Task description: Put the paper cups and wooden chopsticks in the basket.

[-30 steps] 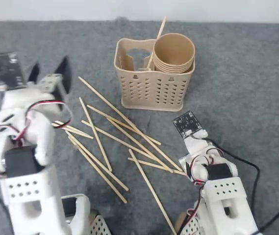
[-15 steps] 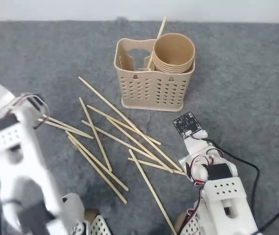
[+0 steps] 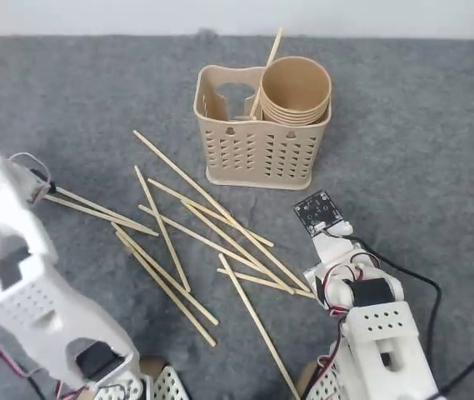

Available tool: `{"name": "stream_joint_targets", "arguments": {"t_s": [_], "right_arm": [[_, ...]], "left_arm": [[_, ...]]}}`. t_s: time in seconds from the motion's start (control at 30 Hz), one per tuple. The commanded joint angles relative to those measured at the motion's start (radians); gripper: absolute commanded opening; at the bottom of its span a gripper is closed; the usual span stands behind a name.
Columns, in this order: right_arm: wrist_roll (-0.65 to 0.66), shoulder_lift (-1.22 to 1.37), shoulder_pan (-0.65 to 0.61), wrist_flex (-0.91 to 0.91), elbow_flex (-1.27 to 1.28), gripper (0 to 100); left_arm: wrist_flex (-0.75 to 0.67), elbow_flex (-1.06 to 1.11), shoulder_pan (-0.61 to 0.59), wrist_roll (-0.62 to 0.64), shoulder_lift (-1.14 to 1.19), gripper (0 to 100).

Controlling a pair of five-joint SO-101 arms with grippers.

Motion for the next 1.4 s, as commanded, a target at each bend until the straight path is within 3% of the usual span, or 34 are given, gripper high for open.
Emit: {"name": "stream_joint_targets", "arguments": {"t_s": [0.0,0.37,0.67,0.9,1.03,1.37], "right_arm": [[0.008,-0.008,0.007,-0.019,-0.008,18.3],[0.008,-0.015,0.007,-0.012,-0.008,18.3],[0.008,-0.015,0.007,-0.010,-0.008,18.3],[0.008,-0.012,0.007,-0.010,-0.008,18.3],[0.008,-0.012,0.007,-0.010,-0.008,18.3],[0.008,-0.010,0.007,-0.010,-0.008,18.3]], "left_arm": [[0.078,-0.134,-0.012,0.015,0.037,22],[0.069,-0.165,-0.023,0.014,0.077,21],[0.028,-0.171,-0.014,0.014,0.114,5],[0.041,-0.177,0.015,0.014,0.118,6],[0.166,-0.242,0.011,0.015,0.035,6],[0.213,-0.278,0.014,0.097,0.012,16]]}}
